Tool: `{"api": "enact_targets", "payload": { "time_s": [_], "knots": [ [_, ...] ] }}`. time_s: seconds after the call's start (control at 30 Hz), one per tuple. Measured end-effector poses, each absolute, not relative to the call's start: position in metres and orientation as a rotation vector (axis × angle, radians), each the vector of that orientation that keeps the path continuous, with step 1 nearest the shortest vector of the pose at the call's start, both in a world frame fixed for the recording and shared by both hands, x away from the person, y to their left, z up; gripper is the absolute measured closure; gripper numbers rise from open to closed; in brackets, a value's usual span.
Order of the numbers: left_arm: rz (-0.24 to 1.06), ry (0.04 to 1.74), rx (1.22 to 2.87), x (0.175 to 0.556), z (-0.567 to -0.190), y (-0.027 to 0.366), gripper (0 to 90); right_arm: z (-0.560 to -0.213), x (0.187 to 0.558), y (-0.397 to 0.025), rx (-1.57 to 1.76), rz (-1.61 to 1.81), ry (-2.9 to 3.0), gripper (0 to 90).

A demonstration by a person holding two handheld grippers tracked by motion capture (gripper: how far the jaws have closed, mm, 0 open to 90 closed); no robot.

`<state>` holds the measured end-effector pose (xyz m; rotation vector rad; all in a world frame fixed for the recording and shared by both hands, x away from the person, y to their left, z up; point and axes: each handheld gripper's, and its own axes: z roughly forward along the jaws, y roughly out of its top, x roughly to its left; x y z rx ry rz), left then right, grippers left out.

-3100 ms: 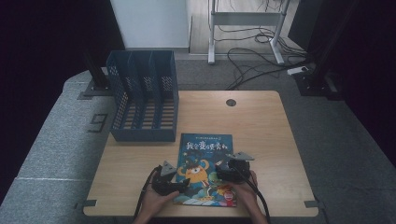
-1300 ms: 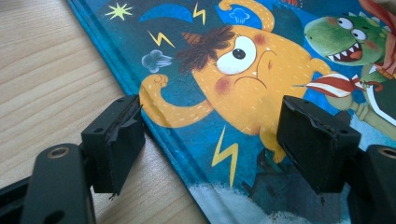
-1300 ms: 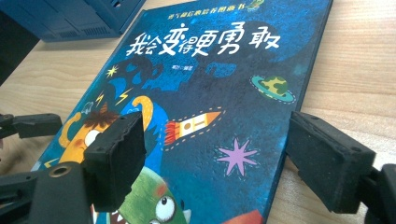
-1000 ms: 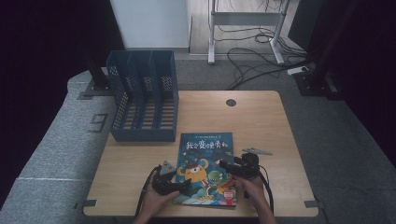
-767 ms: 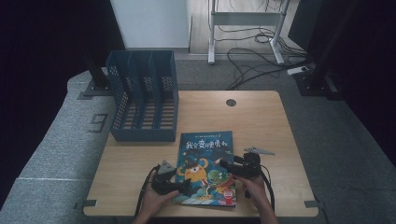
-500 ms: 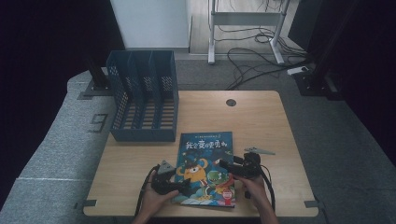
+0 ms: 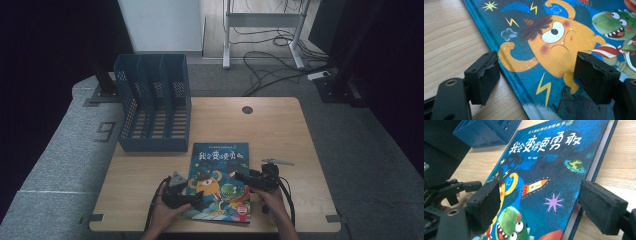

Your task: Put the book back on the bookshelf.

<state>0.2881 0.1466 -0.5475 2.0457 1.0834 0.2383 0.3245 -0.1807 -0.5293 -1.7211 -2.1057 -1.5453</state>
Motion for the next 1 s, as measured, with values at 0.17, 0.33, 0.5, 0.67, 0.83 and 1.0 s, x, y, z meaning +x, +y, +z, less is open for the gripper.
{"api": "enact_targets", "payload": {
  "time_s": [0.17,0.33,0.5,0.67,0.83,1.0],
  "knots": [
    [0.244,1.084,2.048,0.288,-0.547,0.147,20.3,-0.530,0.325,-0.181,-1.721,-1.521,-2.109,17.4],
    [0.247,1.083,2.052,0.288,-0.547,0.147,20.7,-0.535,0.326,-0.178,-1.734,-1.482,-2.148,17.0],
    [0.248,1.081,2.052,0.288,-0.547,0.147,20.9,-0.541,0.328,-0.174,-1.748,-1.428,-2.191,17.5],
    [0.249,1.080,2.053,0.288,-0.547,0.147,21.1,-0.542,0.328,-0.173,-1.756,-1.424,-2.219,18.5],
    [0.250,1.079,2.055,0.288,-0.547,0.146,21.2,-0.544,0.327,-0.170,-1.774,-1.360,-2.293,18.9],
    [0.251,1.079,2.055,0.288,-0.547,0.146,21.3,-0.543,0.326,-0.168,-1.760,-1.357,-2.295,17.5]
  ]
}}
